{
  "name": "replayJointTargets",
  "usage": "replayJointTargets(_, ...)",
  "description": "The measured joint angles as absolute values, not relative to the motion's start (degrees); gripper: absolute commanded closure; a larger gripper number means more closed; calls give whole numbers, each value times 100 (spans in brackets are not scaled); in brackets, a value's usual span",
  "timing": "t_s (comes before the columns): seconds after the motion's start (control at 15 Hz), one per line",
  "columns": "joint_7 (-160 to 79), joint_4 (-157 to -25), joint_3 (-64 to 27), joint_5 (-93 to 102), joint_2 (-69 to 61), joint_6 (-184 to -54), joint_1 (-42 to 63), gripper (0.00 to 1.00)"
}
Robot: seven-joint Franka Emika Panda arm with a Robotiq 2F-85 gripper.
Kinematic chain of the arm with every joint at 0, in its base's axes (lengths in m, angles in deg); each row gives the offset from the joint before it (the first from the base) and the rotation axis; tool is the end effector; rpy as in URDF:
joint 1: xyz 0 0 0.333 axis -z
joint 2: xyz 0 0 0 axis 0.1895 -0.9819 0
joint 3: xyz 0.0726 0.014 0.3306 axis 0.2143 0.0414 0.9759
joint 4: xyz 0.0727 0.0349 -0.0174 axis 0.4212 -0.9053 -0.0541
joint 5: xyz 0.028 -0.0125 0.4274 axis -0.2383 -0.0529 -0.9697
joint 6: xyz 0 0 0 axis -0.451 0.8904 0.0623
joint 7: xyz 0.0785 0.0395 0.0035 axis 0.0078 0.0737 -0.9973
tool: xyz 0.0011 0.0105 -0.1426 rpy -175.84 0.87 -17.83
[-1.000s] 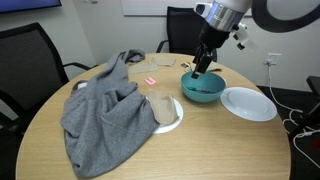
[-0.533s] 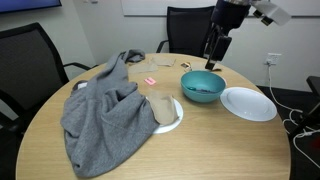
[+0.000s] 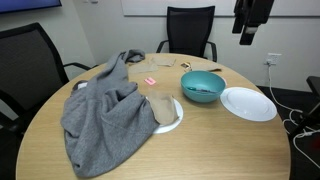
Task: Put the marker in the bowl
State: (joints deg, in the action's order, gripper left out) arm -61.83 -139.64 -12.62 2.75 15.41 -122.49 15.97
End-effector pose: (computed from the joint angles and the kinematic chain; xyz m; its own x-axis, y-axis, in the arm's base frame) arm 0.4940 -0.0291 0.2728 0.9684 0.2496 -0.0020 0.2496 -0.9683 0.0106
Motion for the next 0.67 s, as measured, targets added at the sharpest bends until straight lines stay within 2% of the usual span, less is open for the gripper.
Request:
replayJointTargets(0.27, -6183, -13928, -1315, 269, 1757, -11766, 1488, 0)
replayJointTargets(0.67, -6184, -13928, -1339, 269, 1759, -11749, 1479, 0)
